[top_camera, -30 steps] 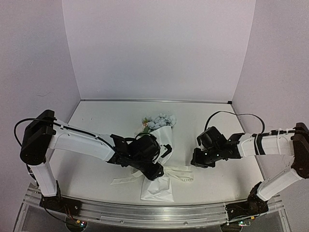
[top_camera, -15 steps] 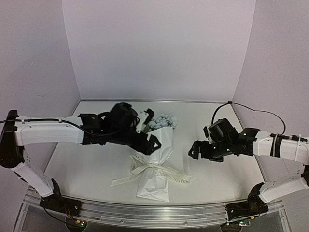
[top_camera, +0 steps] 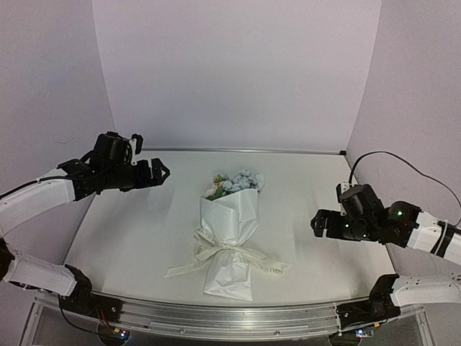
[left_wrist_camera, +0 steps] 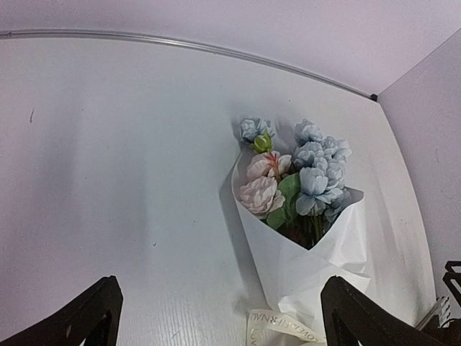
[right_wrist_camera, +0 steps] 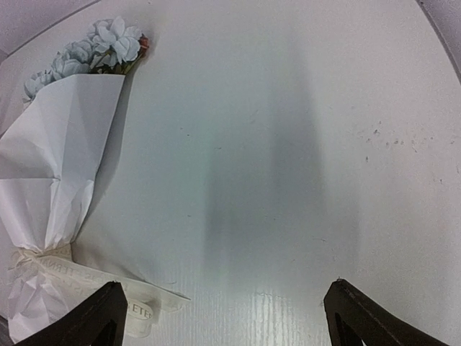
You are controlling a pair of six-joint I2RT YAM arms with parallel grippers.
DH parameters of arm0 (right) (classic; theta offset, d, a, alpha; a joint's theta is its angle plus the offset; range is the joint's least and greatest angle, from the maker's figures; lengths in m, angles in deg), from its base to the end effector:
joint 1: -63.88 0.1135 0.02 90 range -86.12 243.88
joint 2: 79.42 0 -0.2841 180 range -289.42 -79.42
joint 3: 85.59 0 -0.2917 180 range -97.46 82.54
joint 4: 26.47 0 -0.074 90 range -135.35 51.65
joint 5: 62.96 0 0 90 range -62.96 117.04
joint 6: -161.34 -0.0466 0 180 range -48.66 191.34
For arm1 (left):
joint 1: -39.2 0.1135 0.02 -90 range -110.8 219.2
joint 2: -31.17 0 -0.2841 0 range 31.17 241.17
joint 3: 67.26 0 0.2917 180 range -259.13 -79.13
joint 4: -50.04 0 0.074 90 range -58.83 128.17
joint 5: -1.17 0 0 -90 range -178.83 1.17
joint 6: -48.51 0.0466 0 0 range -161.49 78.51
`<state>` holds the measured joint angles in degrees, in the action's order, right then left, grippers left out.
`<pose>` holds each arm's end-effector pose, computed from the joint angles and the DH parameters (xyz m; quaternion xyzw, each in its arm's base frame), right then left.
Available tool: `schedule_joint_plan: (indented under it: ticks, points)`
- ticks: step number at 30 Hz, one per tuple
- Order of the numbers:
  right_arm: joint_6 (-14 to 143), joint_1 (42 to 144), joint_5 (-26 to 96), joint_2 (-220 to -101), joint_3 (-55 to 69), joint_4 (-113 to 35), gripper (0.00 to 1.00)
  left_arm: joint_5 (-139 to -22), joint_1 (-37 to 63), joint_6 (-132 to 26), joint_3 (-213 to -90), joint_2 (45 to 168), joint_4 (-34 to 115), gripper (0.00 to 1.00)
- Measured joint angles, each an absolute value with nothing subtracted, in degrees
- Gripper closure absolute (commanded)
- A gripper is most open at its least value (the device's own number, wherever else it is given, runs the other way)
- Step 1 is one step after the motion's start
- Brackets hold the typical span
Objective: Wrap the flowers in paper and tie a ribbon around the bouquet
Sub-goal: Reset both arms
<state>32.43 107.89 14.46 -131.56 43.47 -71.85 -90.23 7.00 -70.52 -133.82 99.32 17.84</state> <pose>0.1648 0.1451 0.2449 -0.0006 0.9244 0.1672 0.3429 0.2596 -0.1621 0.3020 0.0186 0.8818 -0.2306 0.4109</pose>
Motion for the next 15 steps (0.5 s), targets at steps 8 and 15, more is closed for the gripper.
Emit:
schedule_joint_plan:
  ticks: [8, 15]
  points:
    - [34.4, 107.9, 9.7, -130.6, 44.0, -75.2, 0.02, -92.0, 7.1, -71.7, -133.6, 98.3, 16.9, 0.00]
    - [34.9, 107.9, 8.8, -130.8, 44.0, -76.1, 0.02, -92.2, 7.2, -71.5, -133.9, 98.3, 16.5, 0.00]
